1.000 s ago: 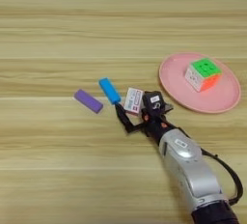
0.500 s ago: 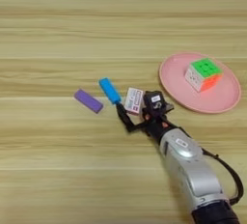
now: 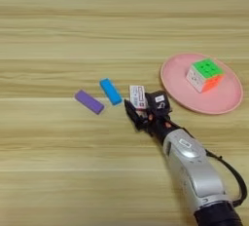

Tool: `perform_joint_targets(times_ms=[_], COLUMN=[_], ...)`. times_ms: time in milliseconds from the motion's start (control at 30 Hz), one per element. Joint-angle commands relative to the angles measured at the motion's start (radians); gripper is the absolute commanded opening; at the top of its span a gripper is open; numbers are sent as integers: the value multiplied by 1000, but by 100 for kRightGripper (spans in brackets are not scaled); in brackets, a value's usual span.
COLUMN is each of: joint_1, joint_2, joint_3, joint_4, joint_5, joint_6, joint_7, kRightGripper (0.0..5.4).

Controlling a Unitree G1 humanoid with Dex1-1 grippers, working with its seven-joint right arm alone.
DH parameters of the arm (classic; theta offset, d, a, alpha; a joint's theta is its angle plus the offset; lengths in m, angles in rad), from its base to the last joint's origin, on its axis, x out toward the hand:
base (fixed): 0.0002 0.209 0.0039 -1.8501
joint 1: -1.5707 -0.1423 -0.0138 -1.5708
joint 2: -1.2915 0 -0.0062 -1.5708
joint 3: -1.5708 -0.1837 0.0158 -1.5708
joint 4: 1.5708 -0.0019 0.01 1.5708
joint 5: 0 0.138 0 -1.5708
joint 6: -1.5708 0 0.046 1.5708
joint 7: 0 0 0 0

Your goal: Move the objects on the table

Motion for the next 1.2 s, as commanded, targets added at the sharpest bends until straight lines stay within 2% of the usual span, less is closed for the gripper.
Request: perform_joint_targets(times_ms=[33,200,600,833,1200], joint_1=[2,-1,-2,-25,-96], joint_2=[-5,-1,-5,-11,-46], joint_3=[-12,-14,-9,-31,-125], joint_4=[20,28,10,-38,-152], joint_5=[2,2,-19,-12,26], joint_6=[9,4,-39,-33,10], joint_7=[-11,-14,-29,-27,-36], kRightGripper=[284,210,210,210,210])
